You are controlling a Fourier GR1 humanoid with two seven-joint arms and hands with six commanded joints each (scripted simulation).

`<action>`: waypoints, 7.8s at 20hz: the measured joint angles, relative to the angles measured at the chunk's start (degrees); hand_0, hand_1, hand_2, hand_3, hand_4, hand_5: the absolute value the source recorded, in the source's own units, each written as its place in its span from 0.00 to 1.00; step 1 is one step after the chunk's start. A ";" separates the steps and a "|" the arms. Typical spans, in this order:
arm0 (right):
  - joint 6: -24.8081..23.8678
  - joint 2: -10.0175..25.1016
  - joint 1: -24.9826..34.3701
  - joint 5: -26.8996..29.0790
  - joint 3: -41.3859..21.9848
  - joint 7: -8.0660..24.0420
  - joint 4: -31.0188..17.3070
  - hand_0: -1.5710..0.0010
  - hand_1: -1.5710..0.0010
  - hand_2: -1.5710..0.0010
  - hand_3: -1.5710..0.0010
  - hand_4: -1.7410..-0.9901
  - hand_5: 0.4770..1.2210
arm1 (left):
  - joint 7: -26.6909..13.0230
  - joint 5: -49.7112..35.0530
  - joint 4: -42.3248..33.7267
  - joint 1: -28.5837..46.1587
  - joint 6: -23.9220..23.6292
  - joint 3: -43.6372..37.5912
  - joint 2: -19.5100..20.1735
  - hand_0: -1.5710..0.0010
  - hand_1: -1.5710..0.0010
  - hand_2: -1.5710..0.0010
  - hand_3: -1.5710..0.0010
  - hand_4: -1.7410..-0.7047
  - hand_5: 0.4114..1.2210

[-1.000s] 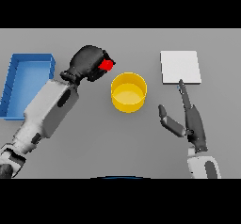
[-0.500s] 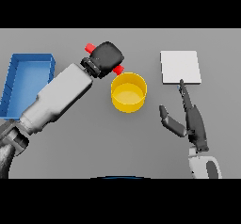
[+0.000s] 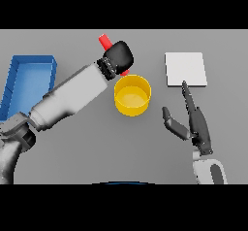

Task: Pick up the red beaker and tilt it to pour out 1 green nut into yellow bowl. Pick up the yellow bowl and place it on the metallic measuring scale.

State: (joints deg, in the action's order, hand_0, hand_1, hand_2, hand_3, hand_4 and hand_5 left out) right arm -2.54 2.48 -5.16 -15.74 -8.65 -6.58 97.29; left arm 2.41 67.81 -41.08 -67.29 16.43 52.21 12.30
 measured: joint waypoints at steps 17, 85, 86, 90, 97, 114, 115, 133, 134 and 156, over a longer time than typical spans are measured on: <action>-1.88 -0.65 0.22 -1.90 -0.23 -1.88 -1.32 1.00 1.00 1.00 1.00 0.94 0.28 | 4.89 13.89 4.66 -8.28 2.04 13.73 -5.02 0.00 0.00 0.00 0.00 0.01 1.00; -1.80 0.35 -0.09 -3.08 -1.04 -2.01 -1.76 1.00 1.00 1.00 1.00 0.96 0.22 | -31.41 -50.51 -25.36 42.53 -24.31 -45.52 18.80 0.93 0.95 0.94 0.95 0.93 0.30; -1.59 1.03 0.09 -4.48 -1.67 -0.55 -0.90 1.00 1.00 1.00 1.00 0.97 0.25 | -30.94 -50.38 -25.45 42.62 -24.64 -45.46 18.67 0.95 0.96 0.96 0.96 0.93 0.30; 5.98 9.29 7.22 -8.81 -4.34 1.30 -2.73 1.00 1.00 1.00 1.00 0.89 0.27 | -30.03 -50.54 -26.08 41.76 -24.58 -45.48 18.80 0.98 0.98 0.98 0.98 0.96 0.31; 16.23 18.90 21.73 -20.70 -13.25 1.05 -9.29 1.00 1.00 1.00 1.00 0.71 0.26 | -29.45 -50.30 -26.43 42.24 -25.08 -45.07 18.63 1.00 1.00 1.00 1.00 0.97 0.34; 27.73 17.27 42.92 -34.89 -29.60 -4.56 -28.37 1.00 1.00 1.00 1.00 0.65 0.34 | -29.08 -50.74 -26.78 43.08 -24.29 -45.02 19.98 1.00 1.00 1.00 1.00 0.96 0.35; 27.97 17.44 44.20 -35.17 -29.65 -4.75 -29.33 1.00 1.00 1.00 1.00 0.64 0.34 | -28.43 -50.80 -28.20 43.95 -24.45 -44.89 19.98 1.00 1.00 1.00 1.00 0.96 0.35; 34.42 15.30 46.52 -33.91 -30.88 -3.64 -35.36 0.29 0.30 0.31 0.55 0.24 0.83 | -28.92 -50.83 -26.36 42.94 -24.23 -45.53 20.66 1.00 1.00 1.00 1.00 0.95 0.36; 35.17 14.90 47.25 -33.72 -30.96 -3.46 -35.91 0.24 0.24 0.28 0.45 0.20 0.87 | -28.64 -50.84 -26.11 43.03 -24.60 -45.31 19.96 1.00 1.00 1.00 1.00 0.95 0.36; 38.72 22.74 48.97 -27.77 -25.21 1.45 -23.99 0.00 0.00 0.09 0.16 0.00 1.00 | -28.42 -50.38 -26.71 42.88 -24.05 -45.37 21.33 1.00 1.00 1.00 1.00 0.96 0.35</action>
State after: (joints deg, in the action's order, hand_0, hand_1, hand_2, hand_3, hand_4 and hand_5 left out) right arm 36.19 25.21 43.81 -43.52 -33.87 -5.13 73.30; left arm -26.01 17.44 -67.79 -24.42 -7.63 6.84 33.63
